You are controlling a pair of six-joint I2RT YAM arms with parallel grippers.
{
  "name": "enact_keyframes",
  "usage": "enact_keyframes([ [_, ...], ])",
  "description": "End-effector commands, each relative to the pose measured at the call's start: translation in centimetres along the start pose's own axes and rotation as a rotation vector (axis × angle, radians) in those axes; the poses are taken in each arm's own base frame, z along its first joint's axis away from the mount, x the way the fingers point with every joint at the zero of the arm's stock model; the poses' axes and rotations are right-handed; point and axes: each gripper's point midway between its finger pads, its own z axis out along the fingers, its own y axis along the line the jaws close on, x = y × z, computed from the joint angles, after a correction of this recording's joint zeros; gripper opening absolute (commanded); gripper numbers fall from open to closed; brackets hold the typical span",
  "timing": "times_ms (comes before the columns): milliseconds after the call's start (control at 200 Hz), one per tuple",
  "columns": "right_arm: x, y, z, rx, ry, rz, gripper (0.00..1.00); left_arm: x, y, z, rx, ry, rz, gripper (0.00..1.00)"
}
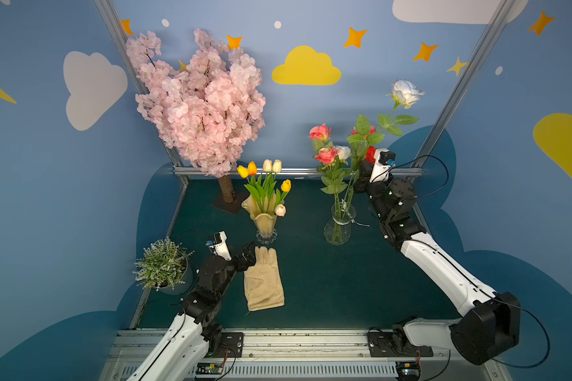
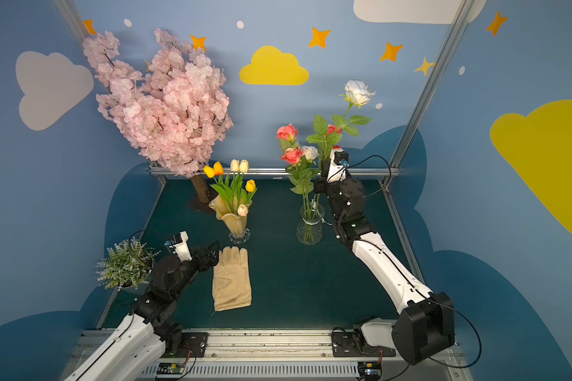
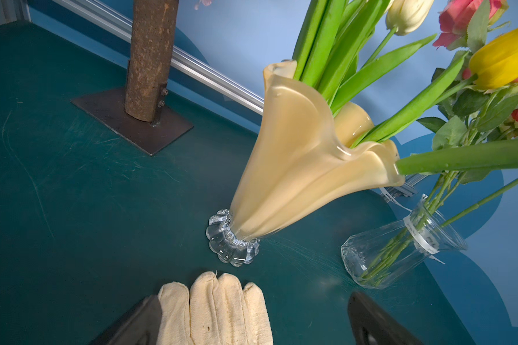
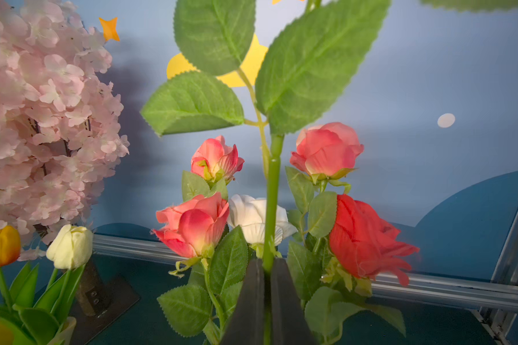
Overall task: Arrange the flowers in different vases according to their variety
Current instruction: Insert the flower into the vase.
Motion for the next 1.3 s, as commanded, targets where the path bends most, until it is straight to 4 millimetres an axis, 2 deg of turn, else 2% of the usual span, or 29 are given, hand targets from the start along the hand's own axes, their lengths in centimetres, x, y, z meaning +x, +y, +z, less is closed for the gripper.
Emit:
enact_keyframes([
  [0, 0.5, 0.1, -0.2, -0.029, -0.021, 0.066, 0.00, -0.7, -0.8, 0.1, 0.033, -0.019, 0.015, 1.00],
  [205, 5.2, 0.5, -1.3, -0.068, 0.090, 0.107, 0.00, -0.1, -1.8, 0.8, 0.073, 0.027, 0.025, 1.00],
  [255, 6.1, 0.7, -1.7, -0.082, 0.129, 0.111, 0.07, 0.2, -2.1, 1.1, 0.087, 0.051, 0.033, 1.00],
  [310, 6.7, 1.1, -2.1, -0.101, 0.171, 0.114, 0.21, 0.4, -2.6, 1.3, 0.108, 0.072, 0.038, 1.00],
  [345, 7.0, 1.3, -2.5, -0.110, 0.200, 0.120, 0.25, 0.5, -2.9, 1.4, 0.120, 0.085, 0.039, 1.00],
  [521, 6.9, 2.5, -5.5, -0.189, 0.307, 0.115, 0.42, 0.9, -4.7, 1.3, 0.178, 0.134, 0.048, 1.00],
  [701, 5.5, 1.7, -9.6, -0.162, 0.337, 0.093, 0.62, 0.1, -6.3, -0.3, 0.194, 0.142, 0.072, 1.00],
  [796, 5.0, 0.8, -12.2, -0.128, 0.336, 0.062, 0.79, -0.2, -6.5, -1.8, 0.192, 0.147, 0.082, 1.00],
  [831, 5.0, 0.4, -13.1, -0.114, 0.331, 0.056, 0.92, -0.3, -6.4, -2.4, 0.186, 0.147, 0.081, 1.00],
  [846, 5.0, 0.2, -13.4, -0.107, 0.330, 0.053, 0.94, -0.3, -6.3, -2.6, 0.186, 0.146, 0.081, 1.00],
  [906, 5.1, -0.4, -14.9, -0.081, 0.314, 0.041, 0.97, 0.0, -5.8, -3.6, 0.171, 0.151, 0.072, 1.00],
  [1071, 6.3, -2.5, -17.9, 0.003, 0.291, 0.008, 0.97, 0.8, -4.1, -5.5, 0.150, 0.133, 0.072, 1.00],
  [1202, 7.6, -4.1, -19.2, 0.080, 0.282, -0.033, 0.97, 1.3, -2.1, -5.6, 0.072, 0.119, 0.096, 1.00],
  [1217, 8.7, -4.4, -19.4, 0.093, 0.302, -0.040, 0.97, 1.4, -1.9, -5.5, 0.062, 0.119, 0.099, 1.00],
  [1297, 10.1, -5.4, -19.8, 0.141, 0.315, -0.055, 0.98, 1.6, -1.1, -4.9, 0.021, 0.110, 0.135, 1.00],
])
